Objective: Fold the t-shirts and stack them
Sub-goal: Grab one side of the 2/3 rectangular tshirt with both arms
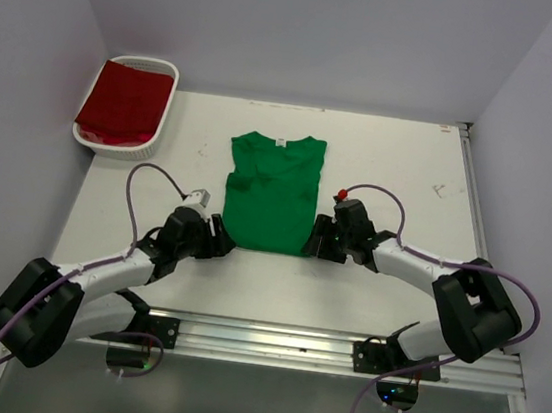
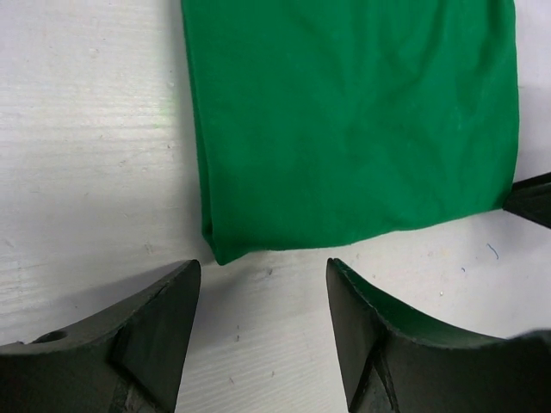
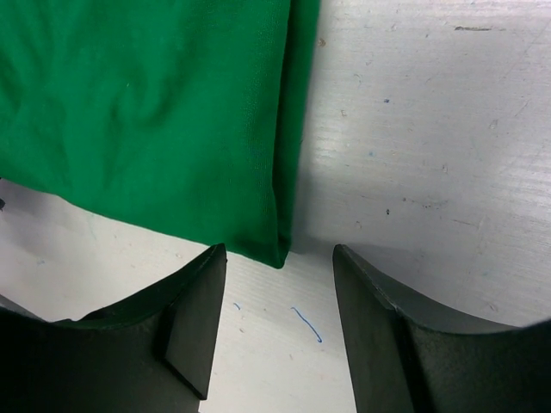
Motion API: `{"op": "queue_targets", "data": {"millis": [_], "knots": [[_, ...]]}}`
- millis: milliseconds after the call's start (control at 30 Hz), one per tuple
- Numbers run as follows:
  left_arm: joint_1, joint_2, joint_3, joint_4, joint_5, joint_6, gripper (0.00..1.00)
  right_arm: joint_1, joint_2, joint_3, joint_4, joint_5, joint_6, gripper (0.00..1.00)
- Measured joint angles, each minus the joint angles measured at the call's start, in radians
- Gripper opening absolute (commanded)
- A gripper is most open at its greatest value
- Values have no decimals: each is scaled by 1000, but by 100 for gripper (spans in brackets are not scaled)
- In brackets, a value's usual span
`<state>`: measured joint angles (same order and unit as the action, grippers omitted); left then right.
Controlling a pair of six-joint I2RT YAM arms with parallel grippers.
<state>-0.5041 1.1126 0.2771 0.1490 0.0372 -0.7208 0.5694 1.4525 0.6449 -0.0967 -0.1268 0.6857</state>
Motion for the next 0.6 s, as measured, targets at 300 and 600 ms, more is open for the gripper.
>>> {"op": "queue_targets", "data": {"millis": [300,600], "knots": [[0,71,48,0,-74,-29,61,0,28,0,45,-18,10,49],[0,165,98,21,-115,-27,25,0,40,0,62,-23,11,34]]}}
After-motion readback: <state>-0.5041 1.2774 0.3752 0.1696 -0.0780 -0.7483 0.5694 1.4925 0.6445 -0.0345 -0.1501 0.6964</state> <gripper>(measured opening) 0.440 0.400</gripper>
